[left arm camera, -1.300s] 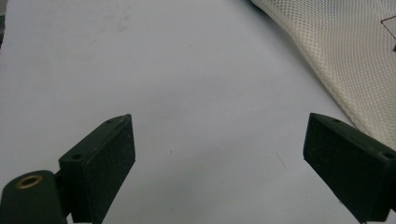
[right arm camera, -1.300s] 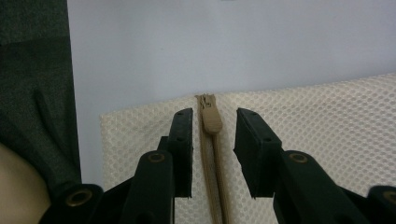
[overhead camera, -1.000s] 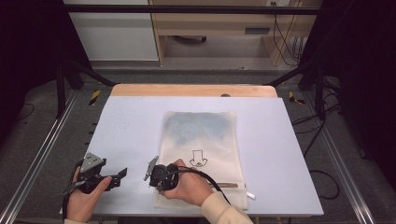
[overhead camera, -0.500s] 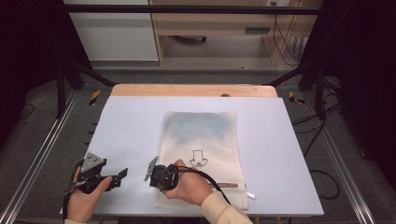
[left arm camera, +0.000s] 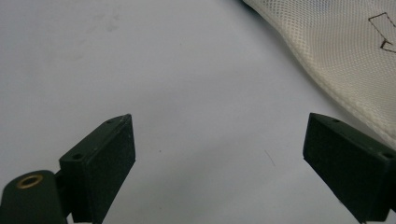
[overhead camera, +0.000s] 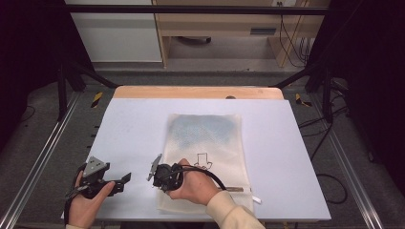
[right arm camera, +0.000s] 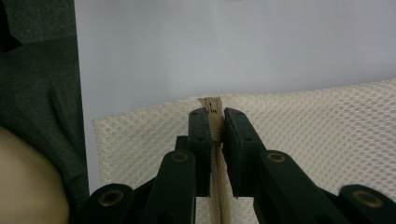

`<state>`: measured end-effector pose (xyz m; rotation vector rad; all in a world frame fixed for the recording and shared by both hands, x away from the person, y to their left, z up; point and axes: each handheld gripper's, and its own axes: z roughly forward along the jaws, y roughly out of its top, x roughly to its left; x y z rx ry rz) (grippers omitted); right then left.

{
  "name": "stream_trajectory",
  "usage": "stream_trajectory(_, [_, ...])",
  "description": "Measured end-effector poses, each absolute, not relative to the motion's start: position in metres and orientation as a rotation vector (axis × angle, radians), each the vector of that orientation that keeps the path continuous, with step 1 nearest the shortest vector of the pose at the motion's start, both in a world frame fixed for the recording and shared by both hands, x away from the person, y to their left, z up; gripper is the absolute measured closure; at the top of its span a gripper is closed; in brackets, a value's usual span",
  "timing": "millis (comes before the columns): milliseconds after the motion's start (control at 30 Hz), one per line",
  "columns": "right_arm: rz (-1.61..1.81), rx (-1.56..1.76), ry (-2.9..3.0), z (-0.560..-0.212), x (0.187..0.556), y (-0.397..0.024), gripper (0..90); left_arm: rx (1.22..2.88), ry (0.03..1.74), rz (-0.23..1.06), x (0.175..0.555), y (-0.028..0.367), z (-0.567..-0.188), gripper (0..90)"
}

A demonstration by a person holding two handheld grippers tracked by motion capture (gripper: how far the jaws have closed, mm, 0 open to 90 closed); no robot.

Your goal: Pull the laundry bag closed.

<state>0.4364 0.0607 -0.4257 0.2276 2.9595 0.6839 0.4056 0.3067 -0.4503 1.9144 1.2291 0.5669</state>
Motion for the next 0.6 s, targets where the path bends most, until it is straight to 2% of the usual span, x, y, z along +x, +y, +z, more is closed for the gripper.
stream_trajectory(367, [0.762,0.268,2.931,-0.41,0.44,0.048,81.7,1.943,1.119,0.433,0.388,0.285,-0.446,13.2])
stream_trajectory(600, [0.796,0.259,2.916,-0.409,0.441,0.042,81.8,1.957,1.02,0.261,0.375,0.263,-0.446,14.4])
